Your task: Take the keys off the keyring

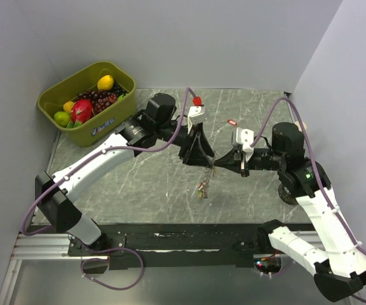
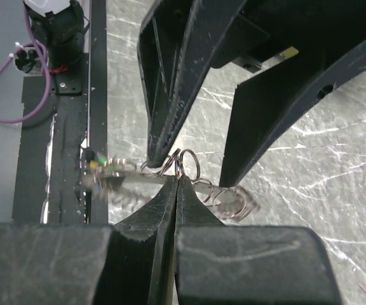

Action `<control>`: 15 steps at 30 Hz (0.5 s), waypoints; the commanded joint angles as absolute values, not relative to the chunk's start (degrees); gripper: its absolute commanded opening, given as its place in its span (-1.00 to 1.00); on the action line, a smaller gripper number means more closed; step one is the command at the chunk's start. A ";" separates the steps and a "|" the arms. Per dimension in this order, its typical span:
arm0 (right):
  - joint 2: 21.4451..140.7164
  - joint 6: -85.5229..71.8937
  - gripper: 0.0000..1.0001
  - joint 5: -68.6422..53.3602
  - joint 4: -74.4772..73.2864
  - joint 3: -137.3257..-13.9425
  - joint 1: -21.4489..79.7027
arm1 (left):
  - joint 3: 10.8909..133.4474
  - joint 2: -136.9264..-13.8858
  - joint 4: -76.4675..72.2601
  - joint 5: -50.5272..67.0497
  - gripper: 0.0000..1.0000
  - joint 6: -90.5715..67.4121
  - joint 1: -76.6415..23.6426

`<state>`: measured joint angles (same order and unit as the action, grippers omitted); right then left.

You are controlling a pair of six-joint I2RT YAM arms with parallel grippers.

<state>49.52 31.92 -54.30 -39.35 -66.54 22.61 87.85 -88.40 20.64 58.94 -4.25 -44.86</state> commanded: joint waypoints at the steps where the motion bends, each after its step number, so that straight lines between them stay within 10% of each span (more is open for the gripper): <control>1: 47.64 31.55 -1.00 -57.39 -35.95 -68.91 21.36 | 87.54 -87.54 18.37 55.99 0.20 -5.71 -45.18; 15: 48.34 30.59 -1.00 -52.38 -33.58 -66.44 20.92 | 88.68 -85.25 19.07 59.93 0.17 -5.01 -42.54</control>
<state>48.56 31.66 -52.93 -38.44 -66.17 21.30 87.55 -88.07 20.40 56.34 -5.50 -42.87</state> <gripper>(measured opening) 0.007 0.599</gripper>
